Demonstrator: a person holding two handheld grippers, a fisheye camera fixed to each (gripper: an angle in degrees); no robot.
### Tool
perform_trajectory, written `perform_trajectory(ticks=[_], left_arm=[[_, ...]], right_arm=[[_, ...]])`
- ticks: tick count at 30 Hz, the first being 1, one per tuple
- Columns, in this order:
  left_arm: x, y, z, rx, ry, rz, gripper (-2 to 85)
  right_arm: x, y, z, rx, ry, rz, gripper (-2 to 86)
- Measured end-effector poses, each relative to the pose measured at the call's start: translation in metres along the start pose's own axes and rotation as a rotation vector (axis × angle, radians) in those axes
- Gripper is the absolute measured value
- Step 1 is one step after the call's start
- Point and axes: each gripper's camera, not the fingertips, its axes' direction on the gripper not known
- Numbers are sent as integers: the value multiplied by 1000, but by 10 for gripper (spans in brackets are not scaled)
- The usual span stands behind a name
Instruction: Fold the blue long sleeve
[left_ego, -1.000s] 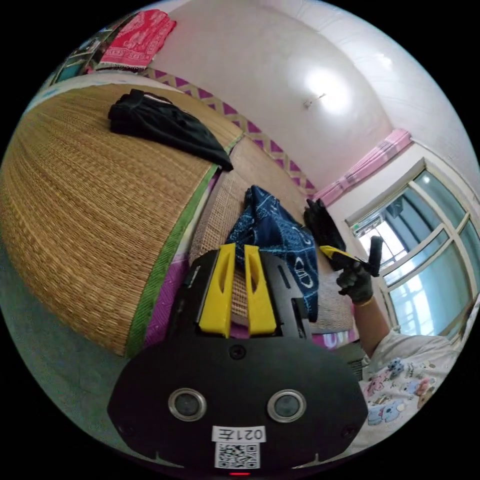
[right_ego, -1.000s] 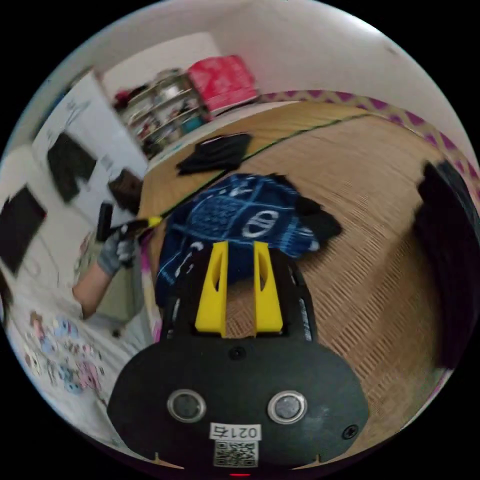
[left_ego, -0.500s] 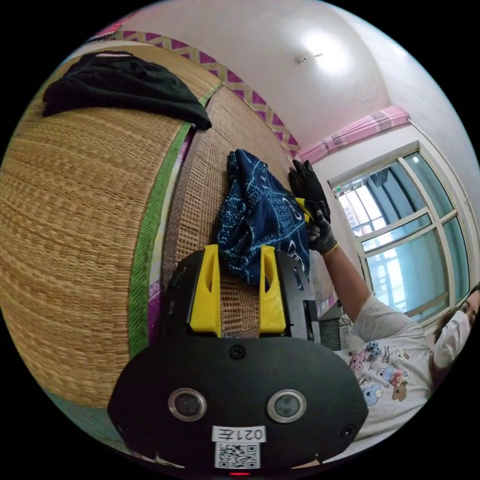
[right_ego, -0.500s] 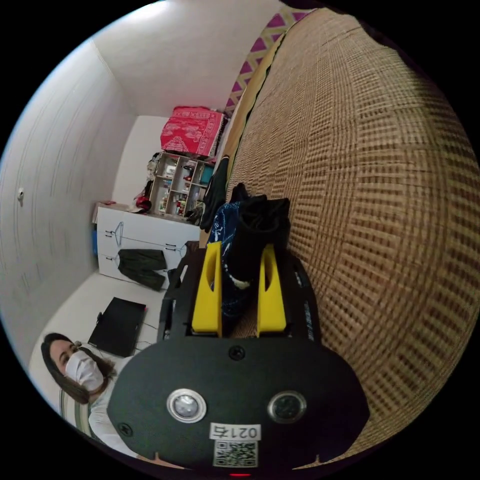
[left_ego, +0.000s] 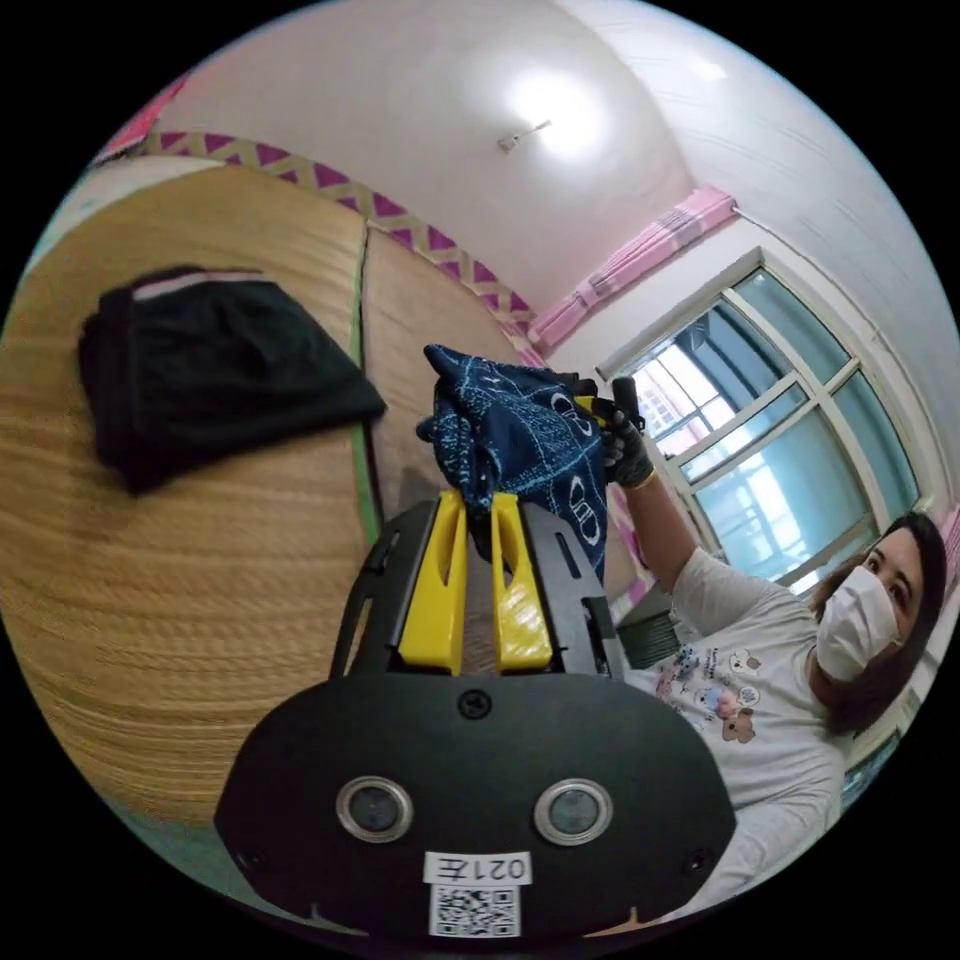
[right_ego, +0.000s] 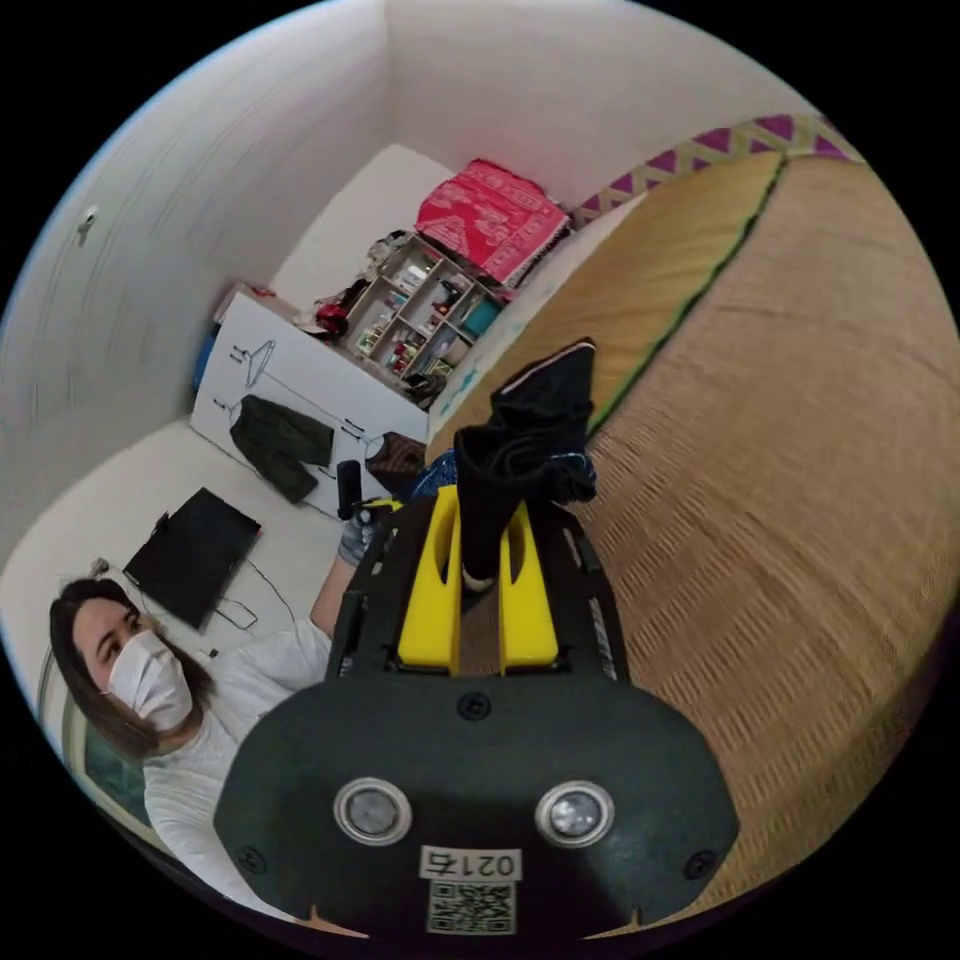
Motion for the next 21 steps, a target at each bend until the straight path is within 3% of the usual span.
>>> perform_trajectory(ticks=[6, 8, 11, 16, 21], left_arm=[[-46, -107, -74, 42, -334, -80, 42], [-70, -127, -93, 145, -554, -205, 40], [-87, -121, -100, 246, -721, -318, 27], [-59, -99, -52, 242, -567, -130, 7], [12, -52, 34, 203, -569, 23, 55]], right_arm=[[-15, -85, 114, 3, 47, -13, 75], [-5, -96, 153, -45, 115, 36, 111], [12, -81, 196, -167, 209, 86, 139], [-5, -17, 182, -213, 274, -16, 135], [-39, 59, 106, -120, 573, -96, 127]])
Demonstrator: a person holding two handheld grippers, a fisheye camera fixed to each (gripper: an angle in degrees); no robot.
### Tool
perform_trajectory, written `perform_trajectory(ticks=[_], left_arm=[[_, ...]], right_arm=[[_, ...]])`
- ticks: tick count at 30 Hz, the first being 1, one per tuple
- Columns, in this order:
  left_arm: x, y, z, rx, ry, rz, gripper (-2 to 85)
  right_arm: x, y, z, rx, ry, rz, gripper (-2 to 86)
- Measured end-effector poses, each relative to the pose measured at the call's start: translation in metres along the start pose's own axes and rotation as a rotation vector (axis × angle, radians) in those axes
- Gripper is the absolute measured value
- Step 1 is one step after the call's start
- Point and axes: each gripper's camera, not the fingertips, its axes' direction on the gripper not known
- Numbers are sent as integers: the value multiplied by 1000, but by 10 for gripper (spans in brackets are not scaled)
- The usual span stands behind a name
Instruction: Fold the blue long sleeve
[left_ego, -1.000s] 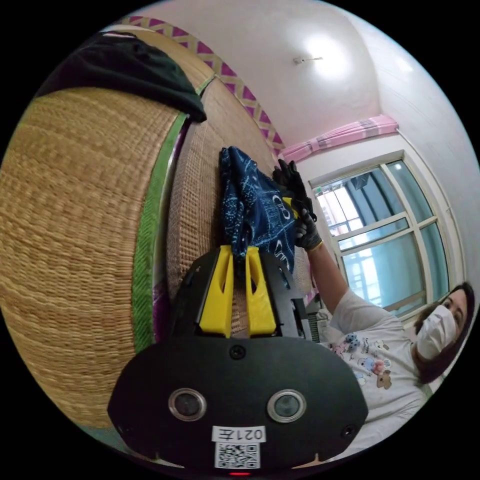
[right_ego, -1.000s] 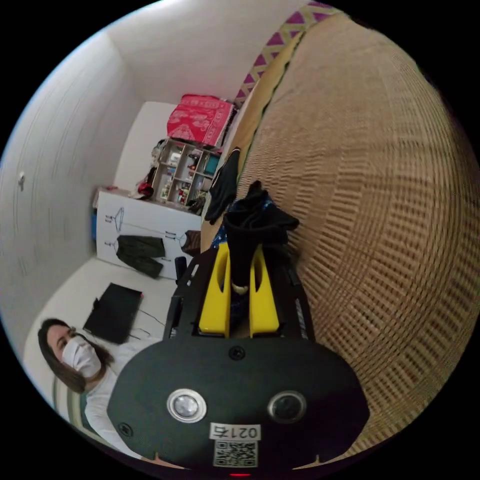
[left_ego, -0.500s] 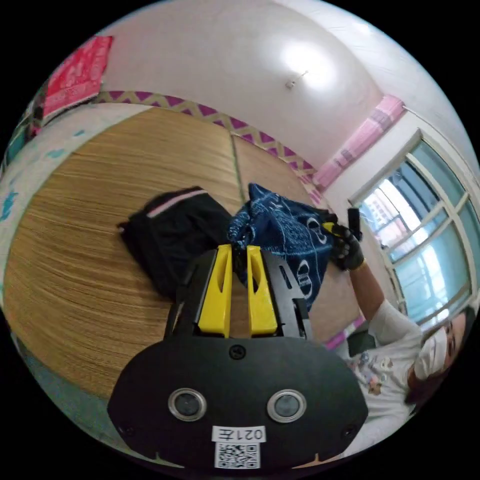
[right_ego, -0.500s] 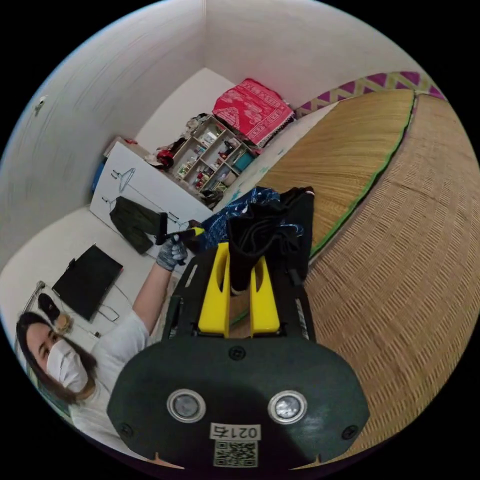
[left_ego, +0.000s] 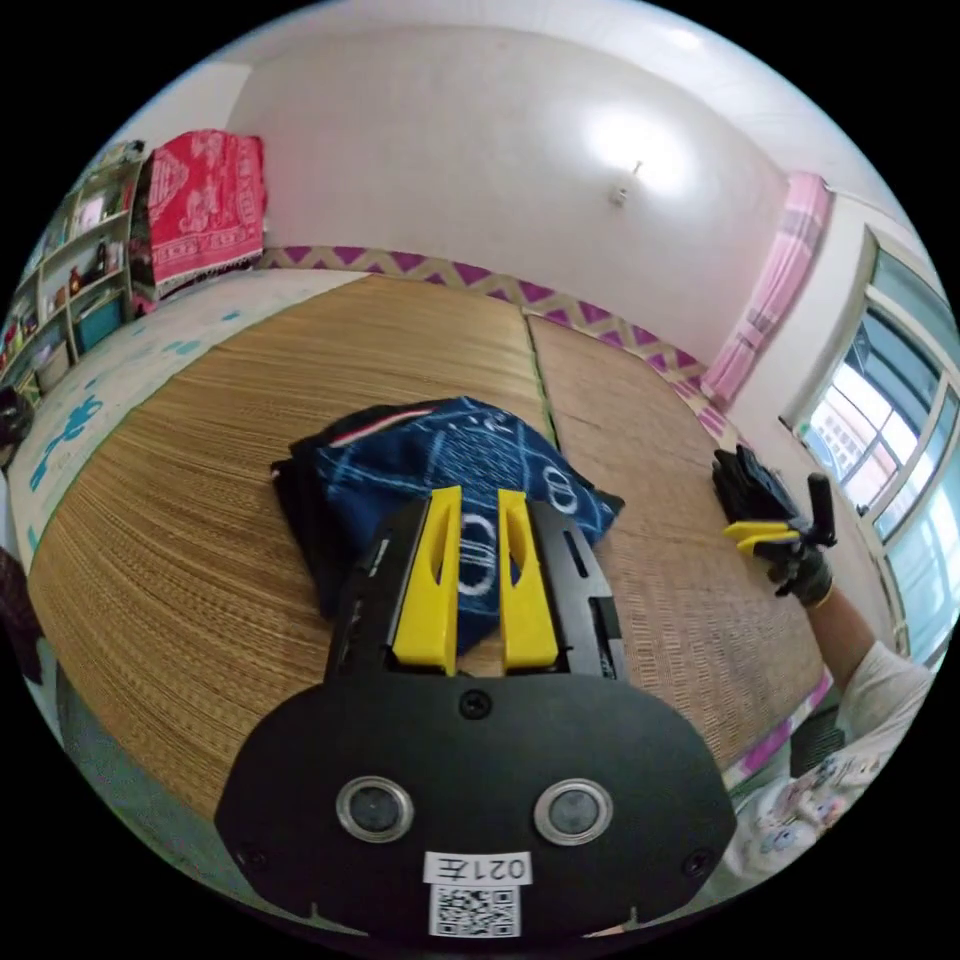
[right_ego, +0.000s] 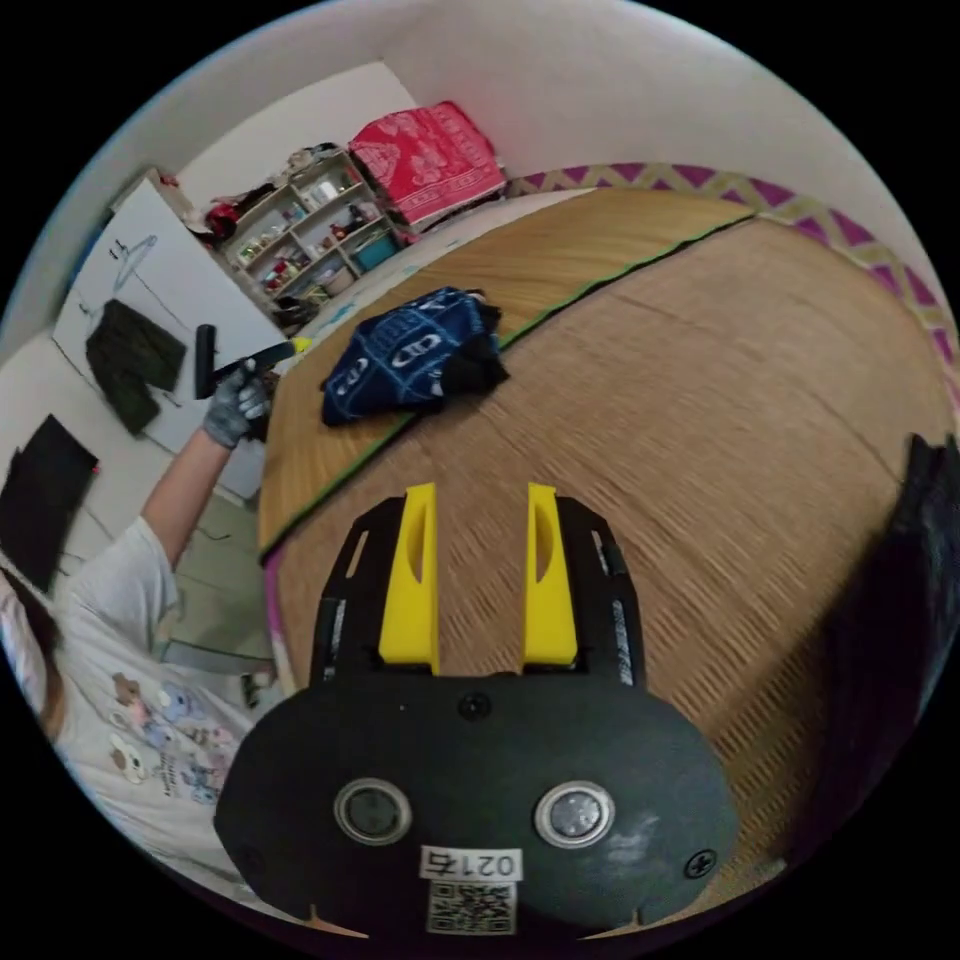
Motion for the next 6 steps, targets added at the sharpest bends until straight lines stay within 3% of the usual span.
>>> perform_trajectory(ticks=[6], left_arm=[[133, 69, 21, 3, 80, 133, 53]], right_arm=[[20, 70, -70, 116, 577, 10, 128]])
